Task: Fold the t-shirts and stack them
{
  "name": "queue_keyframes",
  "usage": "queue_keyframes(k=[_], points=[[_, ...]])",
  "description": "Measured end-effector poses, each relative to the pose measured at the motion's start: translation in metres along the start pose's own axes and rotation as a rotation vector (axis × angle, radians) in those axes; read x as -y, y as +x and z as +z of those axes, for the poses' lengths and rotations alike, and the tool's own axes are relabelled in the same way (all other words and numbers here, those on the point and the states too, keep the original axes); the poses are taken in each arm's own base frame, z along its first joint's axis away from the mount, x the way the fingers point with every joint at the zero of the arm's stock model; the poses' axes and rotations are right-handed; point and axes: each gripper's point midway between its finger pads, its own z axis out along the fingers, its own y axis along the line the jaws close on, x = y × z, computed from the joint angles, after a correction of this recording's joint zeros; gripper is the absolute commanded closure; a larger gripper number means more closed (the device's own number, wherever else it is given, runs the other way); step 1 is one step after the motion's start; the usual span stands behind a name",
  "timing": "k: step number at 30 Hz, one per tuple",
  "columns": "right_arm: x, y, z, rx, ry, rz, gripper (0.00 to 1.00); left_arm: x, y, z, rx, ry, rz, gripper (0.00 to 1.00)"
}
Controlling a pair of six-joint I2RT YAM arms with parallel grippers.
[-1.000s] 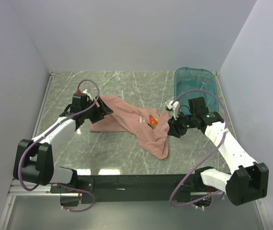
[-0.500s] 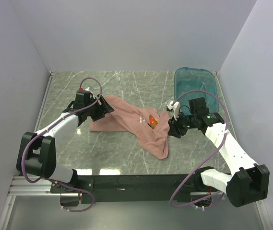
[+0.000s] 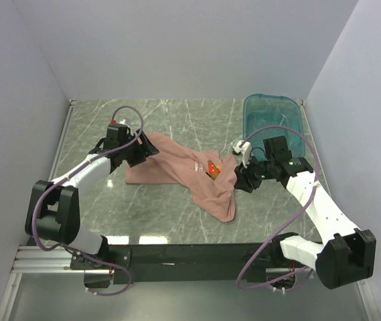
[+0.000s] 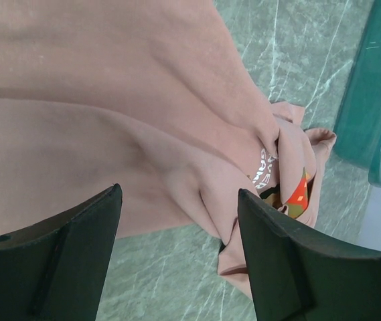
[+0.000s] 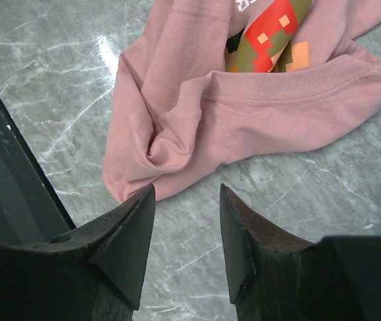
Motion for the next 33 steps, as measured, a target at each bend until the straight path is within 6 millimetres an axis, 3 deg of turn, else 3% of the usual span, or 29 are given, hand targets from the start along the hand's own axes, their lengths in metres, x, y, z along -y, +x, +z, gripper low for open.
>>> queue_keyframes(k=[13, 21, 33], points=[[0.000, 0.000, 0.000, 0.000, 0.000, 0.000, 0.49, -0.002, -0.010, 0.015, -0.005, -0.034, 0.001, 0.25], [0.000, 0.000, 0.000, 0.000, 0.000, 0.000, 0.49, -0.005, -0.036, 0.041, 0.030, -0.107, 0.002, 0.26], [0.000, 0.000, 0.000, 0.000, 0.000, 0.000, 0.49, -0.045, -0.100, 0.083, 0.087, -0.264, -0.110, 0.34]])
